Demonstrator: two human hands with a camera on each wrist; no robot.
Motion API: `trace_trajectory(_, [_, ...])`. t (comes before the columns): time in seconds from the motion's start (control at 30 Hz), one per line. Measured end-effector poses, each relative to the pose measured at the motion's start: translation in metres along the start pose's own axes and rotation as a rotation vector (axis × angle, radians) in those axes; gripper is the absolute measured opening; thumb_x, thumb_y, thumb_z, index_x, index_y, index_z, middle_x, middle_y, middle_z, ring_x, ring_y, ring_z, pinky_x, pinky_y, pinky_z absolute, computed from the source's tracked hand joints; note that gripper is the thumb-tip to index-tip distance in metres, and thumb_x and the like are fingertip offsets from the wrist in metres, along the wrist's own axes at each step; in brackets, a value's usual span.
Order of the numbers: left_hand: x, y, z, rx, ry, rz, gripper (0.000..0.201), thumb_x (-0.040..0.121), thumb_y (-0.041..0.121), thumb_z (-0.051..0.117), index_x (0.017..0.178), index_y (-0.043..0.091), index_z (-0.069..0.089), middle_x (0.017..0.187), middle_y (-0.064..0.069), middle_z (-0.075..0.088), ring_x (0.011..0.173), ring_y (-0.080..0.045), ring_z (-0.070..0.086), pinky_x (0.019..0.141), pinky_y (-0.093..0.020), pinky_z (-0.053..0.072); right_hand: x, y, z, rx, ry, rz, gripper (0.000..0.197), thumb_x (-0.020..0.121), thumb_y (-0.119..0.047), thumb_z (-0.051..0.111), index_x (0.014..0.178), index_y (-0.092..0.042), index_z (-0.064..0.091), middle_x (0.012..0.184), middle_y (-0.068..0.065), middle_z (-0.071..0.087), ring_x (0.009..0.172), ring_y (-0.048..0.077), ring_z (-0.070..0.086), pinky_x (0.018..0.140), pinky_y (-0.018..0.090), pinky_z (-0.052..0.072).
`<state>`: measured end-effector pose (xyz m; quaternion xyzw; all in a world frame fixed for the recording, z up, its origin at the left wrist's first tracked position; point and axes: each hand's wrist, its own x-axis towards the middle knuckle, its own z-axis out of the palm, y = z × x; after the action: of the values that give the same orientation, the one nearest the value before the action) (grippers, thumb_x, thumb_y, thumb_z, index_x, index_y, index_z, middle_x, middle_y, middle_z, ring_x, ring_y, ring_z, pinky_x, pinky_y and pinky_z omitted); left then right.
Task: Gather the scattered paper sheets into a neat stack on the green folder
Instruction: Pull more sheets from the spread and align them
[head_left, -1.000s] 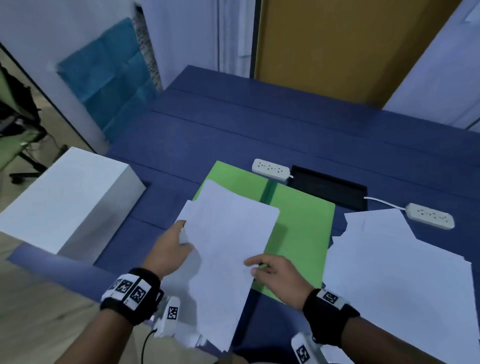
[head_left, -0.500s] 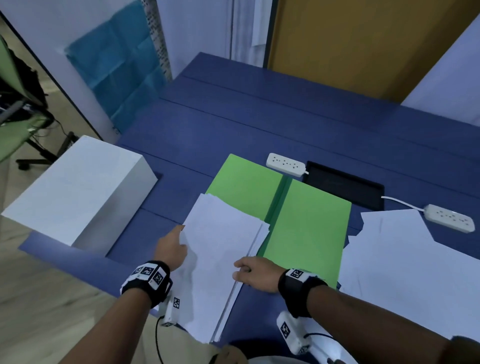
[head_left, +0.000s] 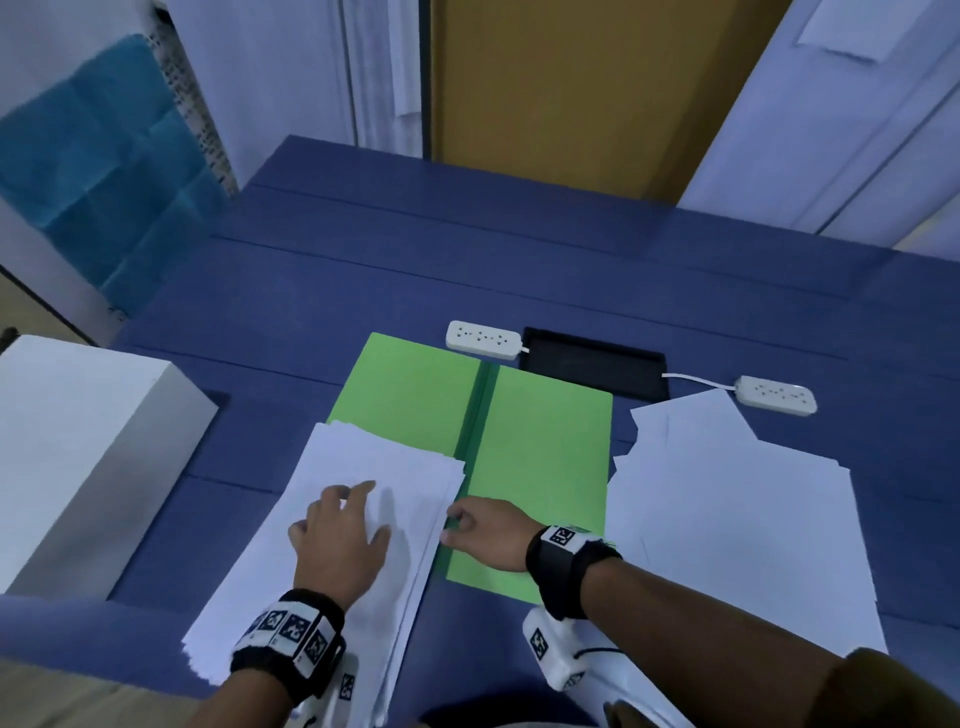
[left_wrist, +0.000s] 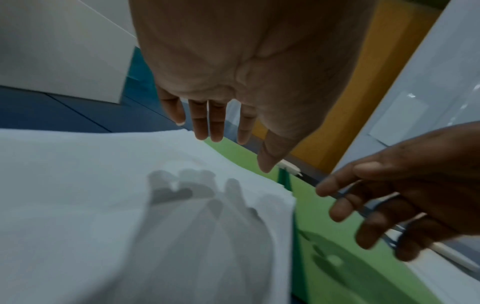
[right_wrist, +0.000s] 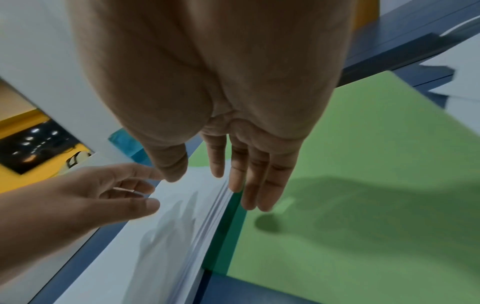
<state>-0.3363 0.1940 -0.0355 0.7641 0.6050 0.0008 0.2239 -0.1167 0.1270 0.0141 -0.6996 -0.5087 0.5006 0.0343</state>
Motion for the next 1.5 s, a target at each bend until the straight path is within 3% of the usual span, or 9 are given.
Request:
trace_trajectory(0.17, [-0.011,0.058,0.016,-0.003,-0.077,0.157,0.057,0.091,0.047,0.065,0.145,0.036,0.05,0.139,0.003,0.05,0.128,-0.021,0.052,0.104,-0.047,0.035,-0.027,0.05,-0.026,0.14,0.133,0.079,0.053,0.103,-0.046,0.06,0.148,-0.019,0.053,0.119,-0.002,0.066,0.116,0.021,0.063,0.099,0.031,0.047])
trace_trajectory(0.4, [-0.021,0.144,0.041,-0.017,-0.197,0.357,0.06,0.092,0.046,0.067,0.147,0.033,0.046,0.139,0.003,0.049,0.126,-0.019,0.053,0.106,-0.045,0.04,-0.089,0.148,-0.049,0.283,0.278,0.202,0.052,0.101,-0.047,0.061,0.145,-0.02,0.054,0.126,0.001,0.065,0.11,0.017,0.06,0.096,0.029,0.047])
trace_trajectory(0.6, [-0.046,0.213,0.075,-0.142,-0.411,0.49,0.068,0.095,0.035,0.069,0.154,0.028,0.036,0.14,0.003,0.043,0.109,-0.016,0.061,0.103,-0.03,0.048,-0.143,0.244,-0.044,0.454,0.344,0.321,0.049,0.1,-0.047,0.062,0.144,-0.026,0.055,0.134,-0.002,0.06,0.119,0.016,0.059,0.1,0.028,0.047])
trace_trajectory(0.87, [-0.085,0.33,0.121,0.175,-0.706,0.752,0.066,0.098,0.047,0.061,0.156,0.029,0.034,0.149,0.0,0.039,0.133,-0.02,0.049,0.112,-0.039,0.043,-0.186,0.356,-0.061,0.701,0.518,0.377,0.039,0.102,-0.037,0.065,0.138,-0.027,0.057,0.135,-0.002,0.059,0.12,0.015,0.059,0.098,0.027,0.044])
trace_trajectory(1.07, [-0.08,0.405,0.155,0.262,-0.645,0.655,0.074,0.093,0.047,0.066,0.156,0.026,0.033,0.15,-0.006,0.036,0.136,-0.029,0.044,0.109,-0.045,0.045,-0.195,0.406,-0.089,0.776,0.602,0.318,0.049,0.099,-0.03,0.069,0.145,-0.022,0.051,0.137,0.003,0.052,0.123,0.017,0.056,0.1,0.03,0.045])
trace_trajectory(1.17, [-0.061,0.424,0.168,0.223,-0.53,0.409,0.088,0.088,0.047,0.073,0.158,0.022,0.025,0.152,-0.01,0.03,0.138,-0.035,0.039,0.11,-0.047,0.044,-0.192,0.422,-0.091,0.874,0.567,0.279,0.049,0.097,-0.034,0.073,0.14,-0.03,0.05,0.141,0.004,0.048,0.123,0.014,0.057,0.108,0.037,0.048])
trace_trajectory(1.33, [-0.042,0.44,0.189,0.018,-0.544,-0.003,0.114,0.078,0.054,0.083,0.161,0.017,0.013,0.153,-0.017,0.021,0.137,-0.04,0.045,0.111,-0.047,0.045,-0.194,0.442,-0.087,1.025,0.556,0.239,0.047,0.097,-0.029,0.075,0.138,-0.029,0.053,0.137,0.007,0.047,0.118,0.013,0.058,0.11,0.043,0.05])
trace_trajectory(1.43, [-0.049,0.443,0.197,0.187,-0.492,0.052,0.116,0.074,0.056,0.085,0.159,0.019,0.015,0.149,-0.014,0.025,0.136,-0.039,0.041,0.109,-0.049,0.045,-0.195,0.446,-0.089,1.056,0.546,0.223,0.047,0.096,-0.025,0.076,0.136,-0.027,0.052,0.133,0.014,0.048,0.117,0.022,0.059,0.106,0.04,0.052])
trace_trajectory(1.5, [-0.059,0.44,0.204,0.37,-0.449,0.145,0.118,0.068,0.061,0.085,0.155,0.024,0.014,0.148,-0.009,0.023,0.135,-0.036,0.035,0.105,-0.052,0.046,-0.192,0.447,-0.09,0.996,0.531,0.23,0.051,0.095,-0.028,0.077,0.139,-0.027,0.05,0.136,0.009,0.046,0.115,0.017,0.06,0.105,0.036,0.051])
